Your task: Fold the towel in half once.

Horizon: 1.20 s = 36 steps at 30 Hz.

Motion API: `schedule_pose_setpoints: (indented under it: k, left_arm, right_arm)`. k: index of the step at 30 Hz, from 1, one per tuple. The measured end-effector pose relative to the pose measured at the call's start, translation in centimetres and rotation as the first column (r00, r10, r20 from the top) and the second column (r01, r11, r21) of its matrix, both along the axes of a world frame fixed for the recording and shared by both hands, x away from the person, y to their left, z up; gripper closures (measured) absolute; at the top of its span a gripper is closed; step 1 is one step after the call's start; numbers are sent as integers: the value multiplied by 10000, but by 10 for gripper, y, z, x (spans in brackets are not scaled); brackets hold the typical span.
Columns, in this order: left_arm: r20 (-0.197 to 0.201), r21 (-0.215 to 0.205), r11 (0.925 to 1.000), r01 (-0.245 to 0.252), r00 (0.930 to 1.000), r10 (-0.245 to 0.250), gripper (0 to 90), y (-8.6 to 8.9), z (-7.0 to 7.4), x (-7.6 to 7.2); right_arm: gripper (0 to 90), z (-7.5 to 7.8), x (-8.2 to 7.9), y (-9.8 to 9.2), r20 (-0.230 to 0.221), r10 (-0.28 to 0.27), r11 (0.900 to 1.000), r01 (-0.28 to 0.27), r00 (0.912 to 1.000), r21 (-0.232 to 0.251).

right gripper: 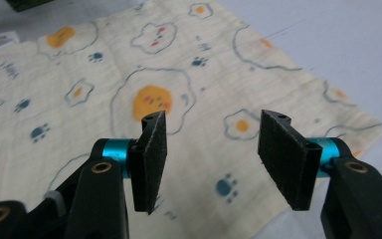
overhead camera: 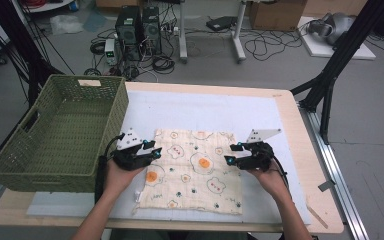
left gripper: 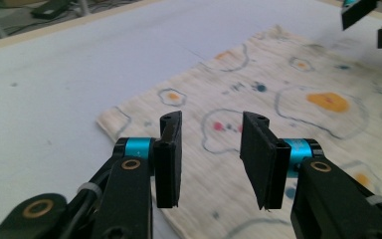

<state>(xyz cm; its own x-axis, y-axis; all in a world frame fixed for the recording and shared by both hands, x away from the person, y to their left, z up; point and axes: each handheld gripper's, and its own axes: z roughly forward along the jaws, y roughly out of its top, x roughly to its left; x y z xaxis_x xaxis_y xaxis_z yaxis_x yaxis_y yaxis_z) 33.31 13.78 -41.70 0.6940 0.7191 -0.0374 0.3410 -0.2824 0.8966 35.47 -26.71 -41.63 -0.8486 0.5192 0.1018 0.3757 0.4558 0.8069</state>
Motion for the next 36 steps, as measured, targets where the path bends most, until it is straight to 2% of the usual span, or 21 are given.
schedule_pose_setpoints:
  k: [2, 4, 7, 9, 13, 15, 17, 20, 22, 25, 26, 29, 34, 36]
  left_arm:
    - [-54, 166, 9996, -231, 9997, 232, 623, -2, -1, 9]
    - [-215, 155, 9983, -567, 9981, 570, 636, -2, -6, 20]
    - [-641, 503, 9950, -860, 9940, 892, 654, -1, -16, 31]
    - [-869, 742, 9924, -985, 9907, 1048, 653, -1, -22, 36]
    - [-1037, 1069, 9879, -1123, 9869, 1234, 652, -5, -30, 41]
    - [-1223, 1444, 9835, -1086, 9844, 1267, 657, -7, -33, 44]
    - [-1277, 1450, 9827, -1151, 9827, 1339, 672, -8, -34, 46]
    - [-1198, 1685, 9809, -972, 9857, 1182, 793, -12, -32, 48]
    - [-1224, 1568, 9831, -946, 9859, 1144, 853, -12, -33, 48]
    - [-1241, 1527, 9834, -978, 9853, 1172, 870, -10, -32, 48]
    - [-1187, 1552, 9829, -989, 9859, 1179, 872, -8, -31, 47]
    - [-1058, 1160, 9871, -1102, 9868, 1226, 872, -3, -26, 45]
    - [-609, 834, 9904, -1104, 9914, 1157, 873, 1, -14, 35]
    - [-464, 697, 9923, -1022, 9933, 1056, 873, 2, -10, 29]
  right_arm:
    - [476, 2, 11, 0, 117, -200, 9997, 201, 9997, -112]
    - [480, 2, 19, -1, 29, -404, 9991, 404, 9992, -146]
    - [505, -4, 31, -5, -33, -835, 9958, 833, 9965, -377]
    - [508, -11, 36, -7, -250, -1024, 9931, 1008, 9944, -603]
    - [548, -20, 43, -7, -279, -1387, 9867, 1358, 9899, -894]
    - [566, -23, 44, -7, -244, -1582, 9827, 1550, 9871, -1012]
    - [580, -27, 46, -5, -334, -1665, 9785, 1610, 9855, -1291]
    - [673, -28, 47, -4, -252, -1757, 9763, 1709, 9841, -1324]
    - [768, -28, 46, -3, -227, -1788, 9757, 1743, 9836, -1329]
    - [880, -28, 47, -3, -353, -1627, 9797, 1572, 9860, -1246]
    - [885, -28, 47, -3, -407, -1583, 9809, 1524, 9865, -1207]
    - [889, -25, 45, -5, -452, -1382, 9861, 1332, 9894, -989]
    - [889, -6, 33, -16, -180, -1281, 9917, 1278, 9916, -162]
    - [889, 1, 26, -19, -159, -1232, 9924, 1232, 9923, -10]
